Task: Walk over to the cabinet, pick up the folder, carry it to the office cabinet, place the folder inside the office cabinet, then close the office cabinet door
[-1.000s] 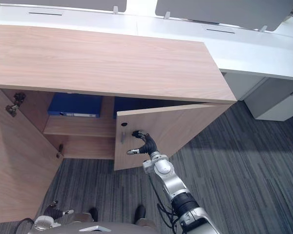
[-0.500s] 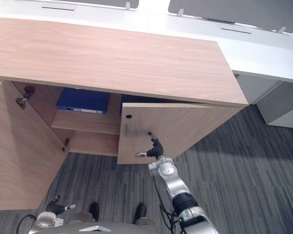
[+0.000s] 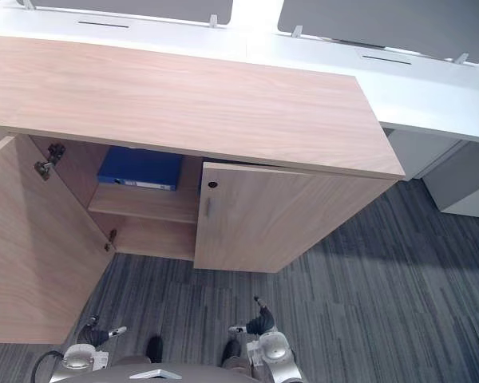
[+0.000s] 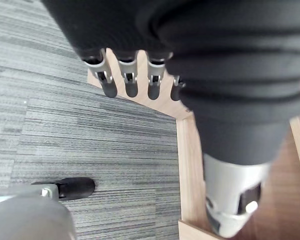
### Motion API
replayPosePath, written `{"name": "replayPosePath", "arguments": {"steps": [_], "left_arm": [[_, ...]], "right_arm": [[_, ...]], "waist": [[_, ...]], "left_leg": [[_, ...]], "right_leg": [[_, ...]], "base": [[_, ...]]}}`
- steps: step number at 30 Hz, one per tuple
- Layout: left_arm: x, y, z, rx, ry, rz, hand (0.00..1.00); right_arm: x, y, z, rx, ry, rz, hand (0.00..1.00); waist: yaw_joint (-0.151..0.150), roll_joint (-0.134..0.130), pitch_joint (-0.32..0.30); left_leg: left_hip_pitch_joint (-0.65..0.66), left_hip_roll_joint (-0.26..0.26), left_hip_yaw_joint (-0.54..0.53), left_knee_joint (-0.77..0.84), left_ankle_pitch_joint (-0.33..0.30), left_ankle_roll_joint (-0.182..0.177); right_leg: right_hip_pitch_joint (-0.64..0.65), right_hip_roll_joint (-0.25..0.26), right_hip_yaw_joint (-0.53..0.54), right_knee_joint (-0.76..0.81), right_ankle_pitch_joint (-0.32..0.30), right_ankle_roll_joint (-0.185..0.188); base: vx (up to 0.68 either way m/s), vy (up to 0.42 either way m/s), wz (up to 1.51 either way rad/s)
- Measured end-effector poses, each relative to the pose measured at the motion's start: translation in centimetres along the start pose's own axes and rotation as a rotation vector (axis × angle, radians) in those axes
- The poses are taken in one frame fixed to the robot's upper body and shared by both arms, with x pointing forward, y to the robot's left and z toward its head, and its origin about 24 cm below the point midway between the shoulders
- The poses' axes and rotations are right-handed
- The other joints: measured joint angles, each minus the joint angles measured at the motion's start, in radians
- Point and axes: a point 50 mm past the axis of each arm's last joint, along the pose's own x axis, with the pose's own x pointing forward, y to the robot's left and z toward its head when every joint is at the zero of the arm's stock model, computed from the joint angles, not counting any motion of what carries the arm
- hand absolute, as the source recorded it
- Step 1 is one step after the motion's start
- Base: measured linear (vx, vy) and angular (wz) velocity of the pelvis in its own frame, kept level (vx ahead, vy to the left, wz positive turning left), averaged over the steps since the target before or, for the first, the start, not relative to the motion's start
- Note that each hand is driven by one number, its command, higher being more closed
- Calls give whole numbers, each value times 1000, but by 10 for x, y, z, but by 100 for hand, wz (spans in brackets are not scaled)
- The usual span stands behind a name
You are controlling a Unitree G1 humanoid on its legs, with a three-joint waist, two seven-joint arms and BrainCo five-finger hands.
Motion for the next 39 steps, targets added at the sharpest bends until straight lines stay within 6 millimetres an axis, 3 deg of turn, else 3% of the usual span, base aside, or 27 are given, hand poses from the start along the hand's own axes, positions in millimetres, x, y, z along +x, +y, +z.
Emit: {"name": "replayPosePath", "arguments": {"steps": [4, 8, 15, 18, 19, 25, 33, 39], "left_arm": [[-1, 5, -6, -159, 35, 37, 0], [-3, 37, -6, -333, 4, 178, 0], [-10, 95, -8, -603, -61, 410, 0], [-12, 122, 4, -668, -131, 489, 0], [-13, 137, 14, -668, -178, 517, 0], [-25, 181, 61, -663, -405, 610, 0], [-47, 208, 117, -623, -671, 630, 0], [-56, 222, 134, -515, -737, 649, 0]], "right_arm": [[0, -2, -4, 17, 20, -26, 0], [1, -3, -5, 25, 42, -40, 0], [9, -1, 15, 7, -14, -29, 0], [12, -1, 26, -9, -45, -23, 0], [13, 0, 28, -13, -52, -19, 0], [15, 2, 37, -26, -79, -10, 0], [14, 2, 33, -26, -68, -9, 0], [13, 2, 28, -22, -57, -10, 0]], "waist": [[-8, 2, 0], [13, 14, 2], [61, 31, -6], [82, 38, -2], [96, 40, 0], [133, 42, 3], [138, 43, 9], [138, 31, 10]], "left_leg": [[11, -7, -33, -29, 23, 1], [1, -16, -90, -38, 35, -5], [-22, -21, -176, -39, 48, -14], [-39, -25, -225, -39, 57, -17], [-38, -27, -247, -39, 63, -12], [-43, -33, -278, -39, 70, -15], [-44, -28, -275, -41, 60, -22], [-43, -21, -249, -40, 52, -20]], "right_leg": [[19, -8, -36, -1, -12, 7], [47, -12, -85, -3, -22, 14], [80, -9, -174, -2, -47, 16], [90, -7, -224, 2, -53, 7], [99, -7, -245, 3, -59, 6], [106, -7, -273, 5, -65, 3], [107, -4, -260, 14, -78, 3], [94, -1, -234, 16, -80, 2]], "base": [[-72, 0, 31], [-63, -4, 41], [-18, -18, 44], [26, -19, 49], [38, -22, 45], [21, -7, 19], [-21, -4, -1], [11, -1, -13]]}}
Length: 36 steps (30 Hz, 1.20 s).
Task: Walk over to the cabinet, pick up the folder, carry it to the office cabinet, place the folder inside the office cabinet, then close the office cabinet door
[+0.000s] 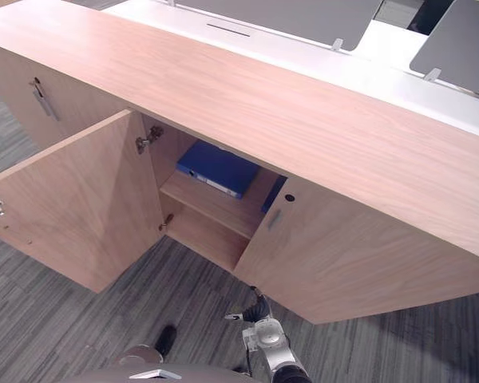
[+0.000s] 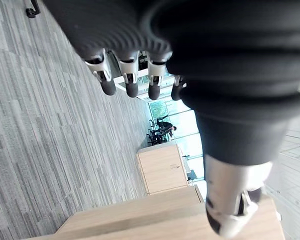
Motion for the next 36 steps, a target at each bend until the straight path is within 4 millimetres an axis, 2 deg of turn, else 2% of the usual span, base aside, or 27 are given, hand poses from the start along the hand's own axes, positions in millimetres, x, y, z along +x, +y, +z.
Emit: {"name": "replayPosePath", "arguments": {"steps": [11, 20, 24, 27, 30, 31, 36], "left_arm": [[16, -16, 33, 191, -146, -131, 0], [17, -18, 34, 198, -152, -137, 0], [12, -19, 32, 189, -152, -143, 0], [1, -21, 26, 165, -151, -144, 0], [-18, -25, -5, 157, -37, -169, 0], [-33, -28, -24, 149, 38, -190, 0], [-71, -40, -61, 149, 195, -277, 0]], "right_arm": [[-1, -3, -1, 15, -8, -11, 0], [-4, -2, -9, 15, 12, -8, 0], [-4, -2, -9, 15, 13, -9, 0], [-4, -3, -9, 16, 14, -11, 0], [-3, -6, -10, 28, 18, -22, 0], [-4, -5, -11, 29, 23, -14, 0], [-5, -5, -14, 21, 36, -13, 0]], "waist": [[-23, -6, 1], [-20, -6, 2], [-18, -5, 1], [-13, -5, 0], [-12, 0, -2], [-12, 1, -2], [-21, 1, -3]], "left_leg": [[18, 10, 38, 0, -7, 2], [24, 22, 55, 0, -19, -5], [24, 23, 60, 0, -19, -5], [29, 23, 71, 0, -19, -5], [38, 23, 87, 0, -20, -5], [38, 24, 96, 0, -21, -5], [37, 26, 120, 0, -20, -5]], "right_leg": [[-1, 5, 38, -2, -2, -2], [-3, 15, 57, -4, -2, -4], [-3, 16, 60, -4, -1, -5], [-3, 15, 74, -4, 0, -5], [-3, 14, 92, -4, 3, -7], [-8, 15, 106, -3, 4, -8], [-18, 15, 129, -2, 11, -10]], "base": [[3, -1, -10], [-8, -1, -4], [0, 0, 0], [-16, 7, -8], [-36, 12, -14], [-40, 8, -11], [-43, 8, -9]]}}
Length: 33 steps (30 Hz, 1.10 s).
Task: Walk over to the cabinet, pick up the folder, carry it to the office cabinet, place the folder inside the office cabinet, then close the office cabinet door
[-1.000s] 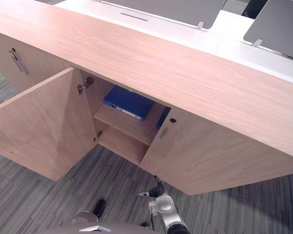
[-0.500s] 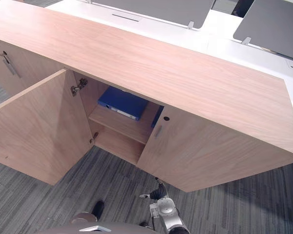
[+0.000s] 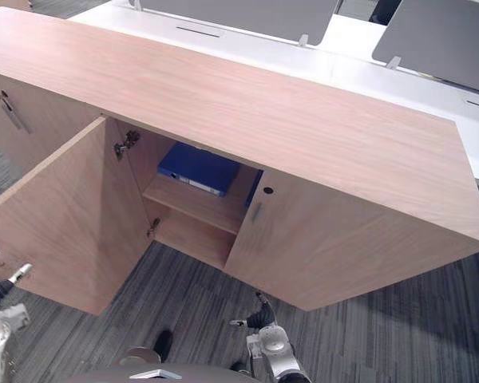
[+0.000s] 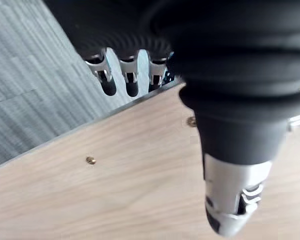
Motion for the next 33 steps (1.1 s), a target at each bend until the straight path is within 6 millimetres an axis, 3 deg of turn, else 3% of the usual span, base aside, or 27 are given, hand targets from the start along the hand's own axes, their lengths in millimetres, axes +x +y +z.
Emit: {"name": "replayPosePath", "arguments": {"steps": [6, 9, 15, 22, 25, 26, 27, 28, 29, 33], "left_arm": [[-27, -37, -25, 3, 87, -202, 0], [-37, -48, -33, -4, 122, -243, 0], [-46, -59, -40, 16, 148, -298, 0], [-71, -108, -43, 80, 151, -549, 0], [-72, -134, -32, 91, 113, -656, 0], [-74, -145, -26, 89, 89, -703, 0], [-76, -155, -20, 94, 61, -743, 0], [-75, -159, -17, 90, 51, -744, 0], [-64, -158, -8, 77, 37, -693, 0], [-45, -151, 3, 98, 1, -633, 0]], "right_arm": [[0, -1, 0, -2, 0, -2, 0], [-1, -2, -3, 2, 9, -6, 0], [-2, -3, -7, 8, 19, -12, 0], [-5, -6, -15, 17, 56, -23, 0], [-8, -5, -21, 17, 74, -22, 0], [-9, -5, -24, 17, 83, -22, 0], [-8, -5, -23, 24, 79, -23, 0], [-8, -5, -21, 20, 74, -21, 0], [-8, -4, -21, 24, 72, -20, 0], [-11, -16, -26, 16, 74, -51, 0]], "waist": [[-24, 13, -6], [-30, 34, -11], [-35, 37, -12], [-113, 43, -15], [-167, 45, -23], [-183, 52, -31], [-203, 74, -33], [-215, 77, -32], [-227, 49, -43], [-254, 70, -50]], "left_leg": [[0, 7, 51, 0, 3, 0], [4, 17, 77, 0, 8, -2], [3, 35, 137, 0, 16, -9], [15, 52, 279, 0, 15, -7], [20, 55, 350, 0, 12, -4], [19, 58, 380, 0, 6, -2], [12, 73, 409, -1, 4, 1], [16, 77, 422, -1, 4, 1], [25, 70, 443, -1, 4, 0], [35, 72, 483, 0, 2, -3]], "right_leg": [[-10, 2, 34, -5, 11, 2], [-16, 6, 48, -13, 23, 1], [-46, 21, 103, -16, 37, -1], [-106, 39, 272, -10, 40, 4], [-130, 47, 351, -39, 39, 5], [-141, 54, 384, -58, 29, 20], [-146, 72, 396, -57, 47, -19], [-151, 75, 400, -47, 57, -35], [-155, 72, 422, -43, 56, -19], [-185, 90, 479, -56, 62, -9]], "base": [[-38, 7, -9], [-24, -3, -12], [-69, -13, -23], [-110, 13, -45], [-73, 38, -86], [-63, 27, -98], [-72, 21, -100], [-56, 12, -87], [-30, 4, -71], [27, -19, -51]]}}
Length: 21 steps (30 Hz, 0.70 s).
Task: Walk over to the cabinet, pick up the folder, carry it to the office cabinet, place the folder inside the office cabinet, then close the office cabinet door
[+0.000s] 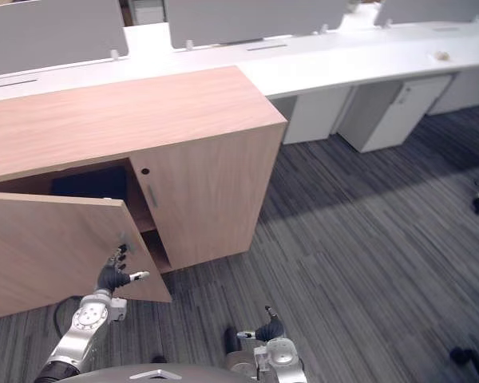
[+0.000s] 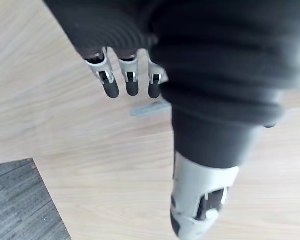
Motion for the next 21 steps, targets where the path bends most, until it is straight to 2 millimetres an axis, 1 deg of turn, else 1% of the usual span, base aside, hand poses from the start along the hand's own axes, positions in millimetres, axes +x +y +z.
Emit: {"name": "replayPosePath", "arguments": {"steps": [2, 4, 5, 6, 7, 8, 10, 13, 15, 17, 21], "left_arm": [[5, 4, 3, 3, -2, 27, 0], [12, 8, 9, 8, -11, 57, 0], [18, 12, 15, 37, -20, 84, 0], [22, 14, 19, 46, -30, 97, 0], [29, 25, 27, 63, -42, 147, 0], [34, 34, 38, 76, -67, 189, 0], [43, 45, 53, 92, -98, 242, 0], [52, 62, 74, 104, -143, 324, 0], [57, 65, 86, 105, -169, 336, 0], [61, 65, 102, 100, -212, 353, 0], [64, 69, 115, 102, -243, 363, 0]], "right_arm": [[-1, -3, -2, 2, 6, -11, 0], [-1, -6, -5, 5, 13, -19, 0], [-1, -8, -6, 0, 17, -26, 0], [-1, -9, -6, -1, 18, -29, 0], [-2, -9, -8, 0, 21, -30, 0], [-6, -7, -17, -1, 49, -24, 0], [-8, -9, -22, -1, 60, -31, 0], [-9, -9, -23, -1, 61, -33, 0], [-9, -9, -23, 4, 58, -36, 0], [-8, -9, -22, 9, 55, -40, 0], [-8, -9, -20, 18, 52, -42, 0]], "waist": [[-9, 1, 0], [-15, -3, 3], [-22, 5, 5], [-24, 12, 4], [-31, -2, 6], [-43, -25, 7], [-48, -14, 10], [-52, -4, 15], [-53, -6, 15], [-52, -6, 16], [-53, -5, 22]], "left_leg": [[0, -1, 7, 0, 0, 0], [-1, -2, 26, 0, -1, 1], [-5, 9, 29, -1, -8, 3], [-12, 14, 32, -1, -8, 3], [-13, 9, 32, 0, -8, 1], [-9, -9, 30, 0, -6, -1], [-15, -6, 38, 0, -6, -1], [-32, -6, 52, 0, -6, -1], [-42, -7, 51, 0, -6, -1], [-61, -9, 46, 0, -6, -1], [-73, -13, 26, 0, -11, -3]], "right_leg": [[-1, 1, 9, -15, 0, 0], [-9, 2, 25, -17, -7, 11], [-13, 3, 26, -16, -30, 44], [-13, 12, 22, -13, -37, 38], [-17, 14, 24, 1, -12, -15], [-24, -1, 29, 6, 10, 12], [-27, 0, 29, -10, 10, 13], [-48, -4, 30, -16, 11, 13], [-57, -4, 27, -16, 11, 12], [-74, -5, 22, -16, 13, 9], [-79, -8, 11, -16, 31, -5]], "base": [[22, -14, -19], [29, -16, -23], [26, -23, -21], [40, -23, -13], [36, -12, 4], [37, -11, 8], [33, -19, -9], [46, -21, -18], [58, -15, 3], [66, -13, 8], [80, 0, 12]]}}
